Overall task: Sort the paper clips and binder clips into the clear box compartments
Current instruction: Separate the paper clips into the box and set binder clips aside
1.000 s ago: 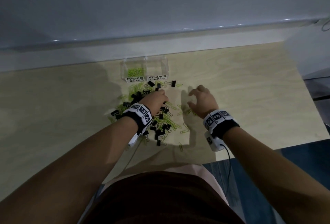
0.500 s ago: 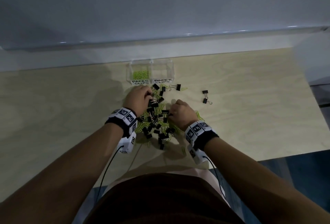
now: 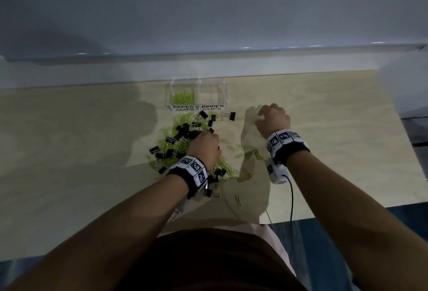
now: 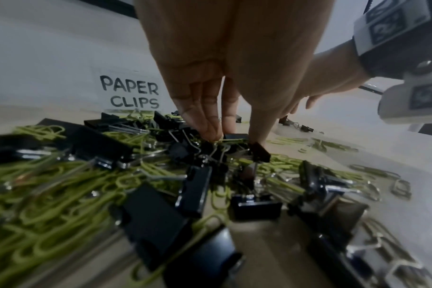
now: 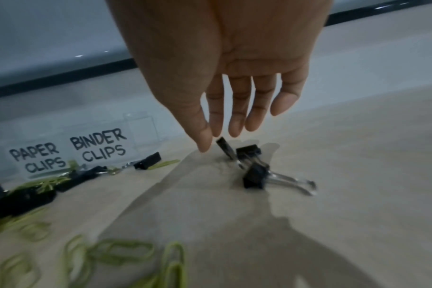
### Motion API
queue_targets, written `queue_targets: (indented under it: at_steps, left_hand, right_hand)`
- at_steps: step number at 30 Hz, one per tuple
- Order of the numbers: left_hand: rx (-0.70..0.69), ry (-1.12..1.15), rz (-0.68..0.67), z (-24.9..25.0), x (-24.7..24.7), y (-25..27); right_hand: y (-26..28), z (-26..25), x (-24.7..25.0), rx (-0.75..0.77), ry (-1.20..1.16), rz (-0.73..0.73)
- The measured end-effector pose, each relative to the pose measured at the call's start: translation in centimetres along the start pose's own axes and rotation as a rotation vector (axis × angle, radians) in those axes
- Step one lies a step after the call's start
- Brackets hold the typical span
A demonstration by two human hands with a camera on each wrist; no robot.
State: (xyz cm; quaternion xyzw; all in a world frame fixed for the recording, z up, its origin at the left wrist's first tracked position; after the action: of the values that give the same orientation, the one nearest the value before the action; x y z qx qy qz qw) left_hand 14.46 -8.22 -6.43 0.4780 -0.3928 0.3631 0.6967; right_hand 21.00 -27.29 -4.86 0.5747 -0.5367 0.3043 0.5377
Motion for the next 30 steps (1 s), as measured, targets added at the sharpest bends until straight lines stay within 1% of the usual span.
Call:
queue_targets:
  at_steps: [3,6,8,11,14,15,17,18,19,22,24,26,28,30]
  left_hand:
    - [0.03,0.099,0.03,-0.8,0.6,0.1]
    - [0.069,0.342,0.049,-1.6,1.0,0.3]
    - [0.056,0.536,0.066,-1.8,1.4,0.7]
    - [0.021,0.758,0.147,-2.4,3.0,1.6]
    - [0.065,0.914,0.264,-4.9,4.7,2.2]
    - [0.102,0.916,0.317,-6.2,5.1,2.4]
    - [0.174,0.834,0.418,-9.0,6.0,2.6]
    - [0.188,0.744,0.448,-10.1,6.3,2.6]
    - [0.187,0.627,0.45,-11.0,6.5,2.5]
    - [0.117,0.315,0.355,-11.1,6.0,2.0]
    - [0.013,0.214,0.294,-8.9,5.5,2.0]
    - [-0.145,0.163,0.197,-5.5,4.3,2.2]
    - [-0.283,0.114,0.065,-2.1,2.1,2.6]
    - [-0.35,0.048,-0.027,0.0,0.1,2.8]
  right_hand:
    - [-0.5,-3.7,-0.4,0.157,0.041,-0.013]
    - [-0.6,-6.9,-1.5,0.266,0.063,-0.061]
    - [-0.7,-8.1,-2.3,0.312,0.091,-0.084]
    - [-0.7,-8.8,-2.7,0.363,0.095,-0.098]
    - [-0.5,-8.4,-2.0,0.38,0.004,-0.068]
    - [-0.4,-7.8,-1.4,0.365,-0.045,-0.043]
    - [-0.3,-5.8,-0.1,0.31,-0.131,0.034]
    - [-0.3,-4.4,0.5,0.276,-0.155,0.071]
    - [-0.1,-2.9,0.9,0.24,-0.155,0.095]
    - [0.8,1.2,1.0,0.154,-0.062,0.102]
    - [2.0,2.3,0.9,0.166,-0.024,0.135]
    - [3.9,1.3,0.3,0.246,-0.055,0.143]
    - [6.6,-1.6,-1.1,0.399,-0.141,0.075]
    - [9.6,-4.6,-2.7,0.523,-0.229,-0.02]
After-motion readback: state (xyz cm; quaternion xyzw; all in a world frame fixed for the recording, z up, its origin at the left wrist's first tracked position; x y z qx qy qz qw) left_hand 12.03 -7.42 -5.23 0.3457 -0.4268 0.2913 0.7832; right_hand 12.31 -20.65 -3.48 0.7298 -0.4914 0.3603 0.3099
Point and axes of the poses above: each hand's wrist, its own y-axis away from the middle knuckle, its own x-axis out of the back of the hand, z = x × y, the point moved 10 cm from there along -y, towards the middle knuckle, and after that the axes turned 3 degrees about -y, right-handed, at the moved point
